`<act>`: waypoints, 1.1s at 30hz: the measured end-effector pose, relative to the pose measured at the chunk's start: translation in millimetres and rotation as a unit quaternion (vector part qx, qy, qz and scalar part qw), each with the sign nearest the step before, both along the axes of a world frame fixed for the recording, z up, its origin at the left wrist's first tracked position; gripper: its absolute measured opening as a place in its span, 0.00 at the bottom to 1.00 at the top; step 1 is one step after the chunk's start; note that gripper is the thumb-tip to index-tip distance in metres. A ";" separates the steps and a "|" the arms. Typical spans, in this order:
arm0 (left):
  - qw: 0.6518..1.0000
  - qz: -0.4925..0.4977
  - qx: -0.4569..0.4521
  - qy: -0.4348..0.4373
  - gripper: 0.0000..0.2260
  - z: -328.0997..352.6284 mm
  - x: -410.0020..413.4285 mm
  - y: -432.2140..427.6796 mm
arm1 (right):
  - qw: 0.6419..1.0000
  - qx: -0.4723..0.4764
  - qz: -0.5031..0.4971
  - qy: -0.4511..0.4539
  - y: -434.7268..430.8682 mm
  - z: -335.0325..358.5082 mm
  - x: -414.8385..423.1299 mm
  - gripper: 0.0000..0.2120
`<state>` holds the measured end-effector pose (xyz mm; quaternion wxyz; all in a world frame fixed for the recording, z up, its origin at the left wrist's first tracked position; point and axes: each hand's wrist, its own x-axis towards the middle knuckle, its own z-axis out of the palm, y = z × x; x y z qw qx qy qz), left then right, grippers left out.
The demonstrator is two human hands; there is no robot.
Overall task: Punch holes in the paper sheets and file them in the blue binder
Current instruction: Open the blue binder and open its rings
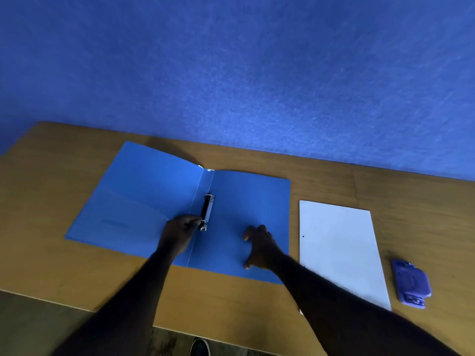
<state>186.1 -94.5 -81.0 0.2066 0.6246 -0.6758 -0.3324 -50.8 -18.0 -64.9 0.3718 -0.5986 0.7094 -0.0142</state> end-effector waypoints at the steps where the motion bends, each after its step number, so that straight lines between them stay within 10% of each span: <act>1: 1.000 0.007 0.000 0.003 0.08 -1.3 -0.8 -0.6 | 1.000 0.005 0.002 -0.024 -8.6 -0.2 4.3 0.33; 7: 0.999 0.018 0.012 0.035 0.08 -6.1 -5.1 -0.4 | 0.982 -0.059 -0.024 -0.177 -39.5 -0.5 48.2 0.21; 33: 0.984 0.008 0.125 0.125 0.09 -3.4 -4.1 -6.7 | 0.979 -0.080 -0.046 -0.184 -43.5 -22.9 64.1 0.15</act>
